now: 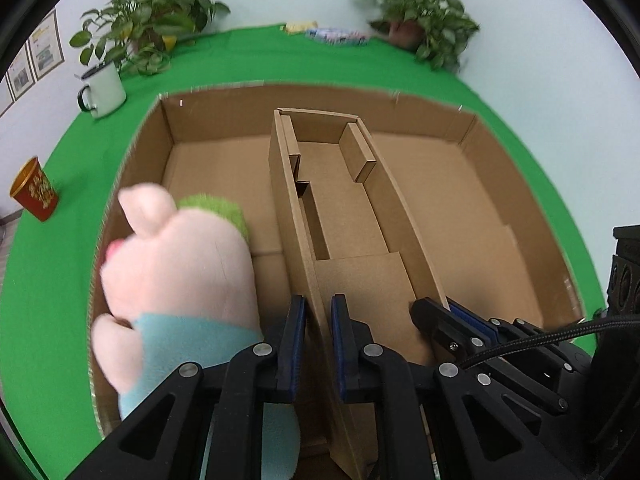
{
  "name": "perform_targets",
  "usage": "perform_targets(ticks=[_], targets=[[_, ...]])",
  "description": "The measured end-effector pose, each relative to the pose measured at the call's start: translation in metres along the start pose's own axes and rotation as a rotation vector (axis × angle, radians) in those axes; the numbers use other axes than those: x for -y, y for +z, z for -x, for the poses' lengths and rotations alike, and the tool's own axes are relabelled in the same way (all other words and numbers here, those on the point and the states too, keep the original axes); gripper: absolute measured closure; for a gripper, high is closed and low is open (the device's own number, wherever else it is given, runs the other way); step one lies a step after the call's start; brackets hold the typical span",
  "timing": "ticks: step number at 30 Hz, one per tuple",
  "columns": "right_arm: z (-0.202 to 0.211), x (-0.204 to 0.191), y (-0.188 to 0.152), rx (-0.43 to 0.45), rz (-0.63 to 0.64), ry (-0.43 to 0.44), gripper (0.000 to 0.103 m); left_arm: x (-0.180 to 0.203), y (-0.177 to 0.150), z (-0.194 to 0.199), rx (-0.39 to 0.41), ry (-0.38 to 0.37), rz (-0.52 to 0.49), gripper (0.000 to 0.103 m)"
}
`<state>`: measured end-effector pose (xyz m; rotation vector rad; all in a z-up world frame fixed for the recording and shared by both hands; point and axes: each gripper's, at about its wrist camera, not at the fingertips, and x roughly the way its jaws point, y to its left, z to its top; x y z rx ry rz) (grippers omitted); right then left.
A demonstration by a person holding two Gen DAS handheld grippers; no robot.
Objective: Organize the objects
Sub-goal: 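Carry the cardboard tray into the box beside the plush pig and lower it, then open the right gripper and withdraw it from the box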
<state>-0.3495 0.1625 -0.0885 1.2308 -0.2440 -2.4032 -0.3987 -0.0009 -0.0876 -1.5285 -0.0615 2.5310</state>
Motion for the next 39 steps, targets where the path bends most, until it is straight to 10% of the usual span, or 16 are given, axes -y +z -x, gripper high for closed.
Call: perform_targets(ticks=[29,33,39], targets=[[-0.009,-0.009,-0.004,-0.076,0.134,0.025,0.085,0.008,-0.031,0.045,0.045,0.096,-0.005,0.085],[-0.004,-0.007,-0.004,-0.072,0.130,0.029,0.075,0.010,-0.047,0.078,0.125,0.091,-0.011,0.062],[0.010,-0.013,-0.007,-0.043,0.160,-0.011,0.033,0.011,-0.076,0.118,0.256,0.134,-0.027,0.047]])
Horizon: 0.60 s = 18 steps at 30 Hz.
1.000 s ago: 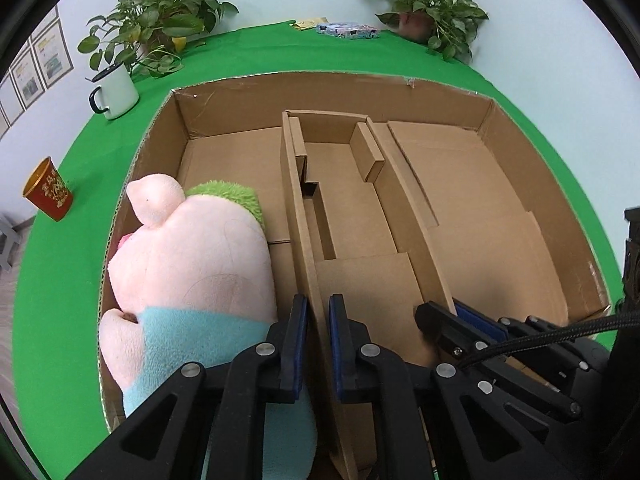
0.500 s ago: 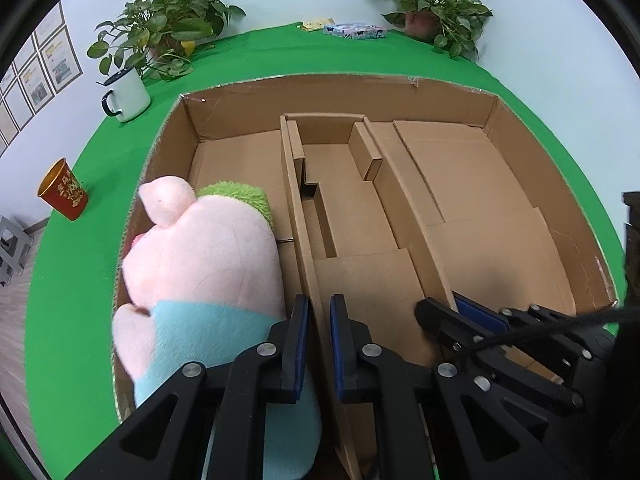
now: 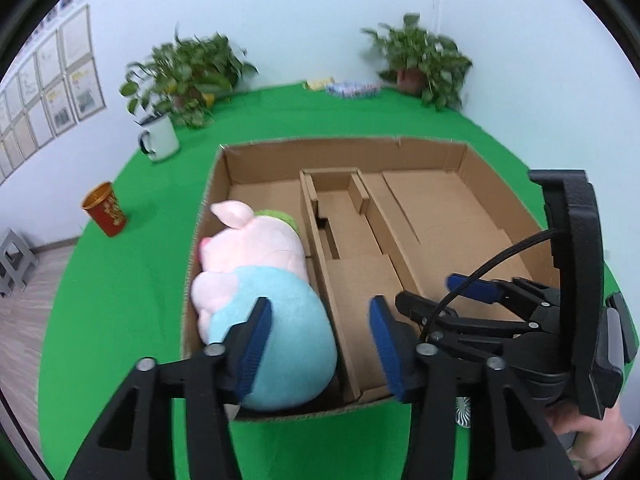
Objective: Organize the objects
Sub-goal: 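Open the right gripper and withdraw it from the box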
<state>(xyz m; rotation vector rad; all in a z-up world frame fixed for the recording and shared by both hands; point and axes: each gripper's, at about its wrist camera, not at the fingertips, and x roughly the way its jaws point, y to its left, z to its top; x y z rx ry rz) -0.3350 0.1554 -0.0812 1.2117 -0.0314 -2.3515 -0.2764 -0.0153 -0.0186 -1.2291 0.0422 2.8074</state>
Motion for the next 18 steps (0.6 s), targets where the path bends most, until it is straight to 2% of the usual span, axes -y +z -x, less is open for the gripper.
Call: perform_targets(ticks=[3,5,8,11,12,13,15,16,18], targets=[[0.002,-0.008,-0.001,-0.013,0.032,-0.032,0.031,-0.002,-0.014,0.024,0.087,0.034,0.018,0.035],[-0.004,-0.010,-0.001,-0.045,0.031,-0.039,0.031,-0.002,-0.025,0.040,0.137,0.052,0.016,0.033],[-0.012,-0.010,-0.005,-0.079,0.006,-0.012,0.033,0.000,-0.036,0.055,0.169,0.072,0.020,0.032],[-0.014,-0.016,-0.010,-0.087,0.043,-0.035,0.047,-0.002,-0.048,0.063,0.173,0.063,0.038,0.032],[-0.013,-0.017,-0.010,-0.081,0.056,-0.035,0.055,-0.004,-0.050,0.064,0.171,0.061,0.044,0.032],[-0.012,-0.019,-0.010,-0.080,0.070,-0.036,0.068,-0.004,-0.053,0.064,0.169,0.061,0.046,0.032],[-0.009,-0.022,-0.009,-0.080,0.101,-0.054,0.088,-0.006,-0.057,0.065,0.164,0.055,0.050,0.032],[-0.008,-0.025,-0.008,-0.077,0.123,-0.080,0.089,-0.007,-0.060,0.066,0.163,0.050,0.053,0.032],[-0.008,-0.025,-0.009,-0.075,0.137,-0.080,0.089,-0.006,-0.064,0.068,0.162,0.042,0.058,0.032]])
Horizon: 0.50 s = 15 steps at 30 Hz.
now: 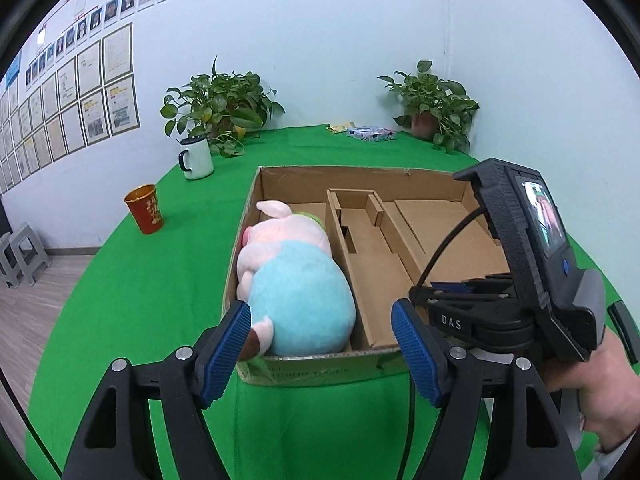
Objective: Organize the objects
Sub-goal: 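Open the right gripper and withdraw it from the box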
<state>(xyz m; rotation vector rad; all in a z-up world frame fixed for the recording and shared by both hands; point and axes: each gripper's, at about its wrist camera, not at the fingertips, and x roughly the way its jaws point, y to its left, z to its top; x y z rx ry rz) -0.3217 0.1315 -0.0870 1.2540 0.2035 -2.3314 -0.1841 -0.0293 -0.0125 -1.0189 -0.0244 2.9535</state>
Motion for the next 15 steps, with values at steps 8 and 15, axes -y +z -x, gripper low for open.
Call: perform_targets(ticks=[8,15], targets=[[0.033,0.004,-0.016,0.101,-0.010,-0.010,0.036,0.001,-0.011,0.006,0.003,0.013,0.002,0.030],[0.103,0.002,-0.072,0.268,-0.027,-0.130,0.019,0.011,-0.025,0.036,0.110,0.039,0.023,0.004]])
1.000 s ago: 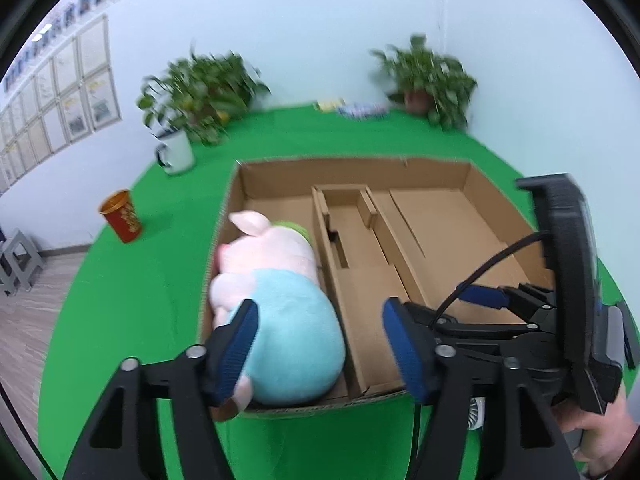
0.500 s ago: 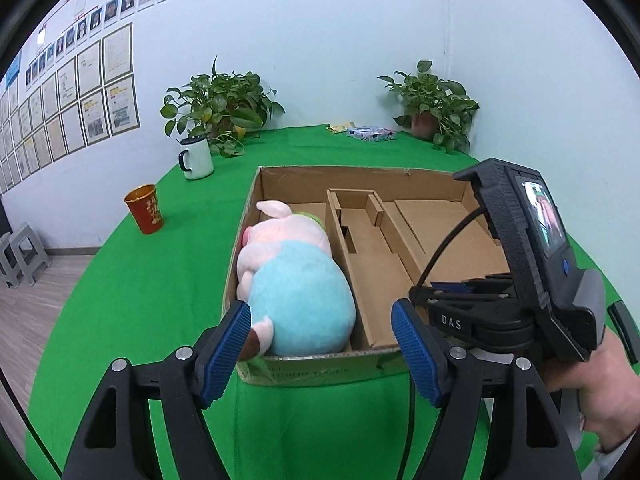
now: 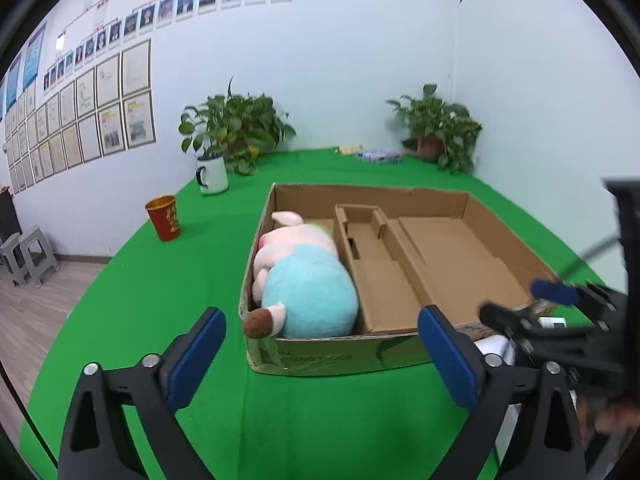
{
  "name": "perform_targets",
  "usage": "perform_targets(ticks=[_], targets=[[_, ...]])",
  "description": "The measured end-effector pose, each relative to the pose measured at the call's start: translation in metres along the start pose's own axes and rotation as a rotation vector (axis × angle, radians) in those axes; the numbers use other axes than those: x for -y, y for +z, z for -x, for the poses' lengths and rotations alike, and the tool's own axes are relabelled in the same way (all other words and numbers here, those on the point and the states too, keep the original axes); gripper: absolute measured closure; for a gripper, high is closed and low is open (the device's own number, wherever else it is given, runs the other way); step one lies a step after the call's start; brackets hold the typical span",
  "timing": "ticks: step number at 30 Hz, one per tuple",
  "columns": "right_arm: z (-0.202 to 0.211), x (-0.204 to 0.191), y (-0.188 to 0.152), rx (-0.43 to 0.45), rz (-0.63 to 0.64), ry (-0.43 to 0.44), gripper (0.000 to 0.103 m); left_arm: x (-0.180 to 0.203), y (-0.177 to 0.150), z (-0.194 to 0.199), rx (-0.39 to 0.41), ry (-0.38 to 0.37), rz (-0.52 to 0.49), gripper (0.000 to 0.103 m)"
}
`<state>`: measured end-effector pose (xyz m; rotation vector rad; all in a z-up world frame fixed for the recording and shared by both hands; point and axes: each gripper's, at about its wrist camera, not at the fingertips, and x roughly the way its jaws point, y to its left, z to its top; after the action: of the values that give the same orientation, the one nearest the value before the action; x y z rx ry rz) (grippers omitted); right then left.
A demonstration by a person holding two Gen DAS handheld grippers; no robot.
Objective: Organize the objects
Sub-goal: 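Open the right gripper and withdraw it from the box, then grasp the white hair dryer's handle with the right gripper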
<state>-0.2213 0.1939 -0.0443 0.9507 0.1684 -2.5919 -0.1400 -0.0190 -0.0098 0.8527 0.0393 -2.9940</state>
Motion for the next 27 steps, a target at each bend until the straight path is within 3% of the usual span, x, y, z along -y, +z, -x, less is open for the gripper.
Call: perform_targets(ticks=[5,11,15,21,24,27], targets=[[0.040,0.005,-0.031,0.059,-0.009,-0.086,0.019,0.020,-0.007,0.019,0.027,-0.064,0.001,0.003],[0.059,0.002,-0.047,0.074,0.002,-0.059,0.019,0.033,-0.009,0.027,0.002,-0.165,0.056,0.003],[0.059,0.001,-0.060,0.031,0.004,-0.003,0.019,0.035,-0.014,0.025,-0.028,-0.189,0.067,0.003],[0.073,0.006,-0.095,-0.034,-0.007,0.180,0.019,0.034,-0.031,0.016,-0.119,-0.286,0.077,0.003],[0.064,0.007,-0.114,-0.086,-0.017,0.189,0.022,0.032,-0.041,0.003,-0.181,-0.348,0.123,0.002],[0.053,0.005,-0.120,-0.120,-0.035,0.189,0.027,0.034,-0.047,-0.018,-0.263,-0.456,0.166,0.003]])
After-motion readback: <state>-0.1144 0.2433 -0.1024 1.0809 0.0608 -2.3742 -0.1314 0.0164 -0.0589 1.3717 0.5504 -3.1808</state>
